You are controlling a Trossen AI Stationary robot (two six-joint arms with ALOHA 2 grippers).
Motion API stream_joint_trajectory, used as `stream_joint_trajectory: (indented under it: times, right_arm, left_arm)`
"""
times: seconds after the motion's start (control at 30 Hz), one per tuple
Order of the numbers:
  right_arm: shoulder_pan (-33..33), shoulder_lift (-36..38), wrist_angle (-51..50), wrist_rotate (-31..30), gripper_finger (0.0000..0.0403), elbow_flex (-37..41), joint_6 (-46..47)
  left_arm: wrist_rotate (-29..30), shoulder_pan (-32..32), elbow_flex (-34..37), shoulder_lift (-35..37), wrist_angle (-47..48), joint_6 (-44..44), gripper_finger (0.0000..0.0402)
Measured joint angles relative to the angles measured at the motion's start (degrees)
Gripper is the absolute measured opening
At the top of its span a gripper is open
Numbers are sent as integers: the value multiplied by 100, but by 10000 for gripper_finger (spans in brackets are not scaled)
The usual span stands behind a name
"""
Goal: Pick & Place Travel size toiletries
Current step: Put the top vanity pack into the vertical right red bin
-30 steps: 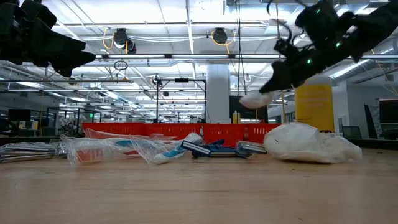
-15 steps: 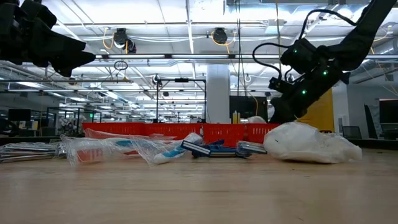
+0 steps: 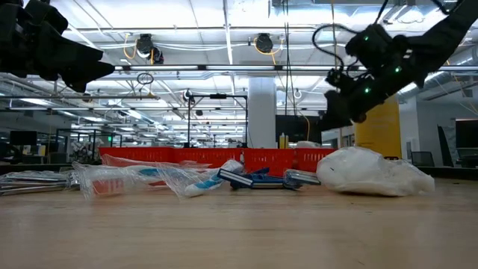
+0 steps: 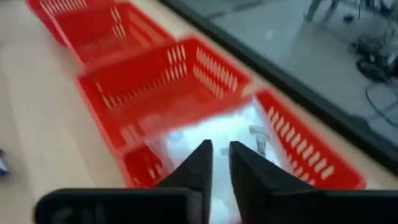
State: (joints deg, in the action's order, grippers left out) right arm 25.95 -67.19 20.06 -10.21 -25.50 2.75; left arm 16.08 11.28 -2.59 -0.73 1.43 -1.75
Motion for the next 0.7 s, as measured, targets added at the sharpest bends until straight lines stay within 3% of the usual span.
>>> stream_joint_trajectory:
  times: [0.13,0.27,0.53,0.7]
  right_arm:
    - [-23,169,382,-3,101,0,-42]
    - [100,-182,931,125,128,-4,-39]
    - [467,-1560,1150,300,120,0,61]
    - [481,-1903,1271,290,111,-13,65]
  left_arm:
    - [0,1,0,-1,0,0,225]
    - [0,1,0,0,2,1,225]
    - [0,0,0,-2,0,1,225]
    - [0,1,0,0,2,1,225]
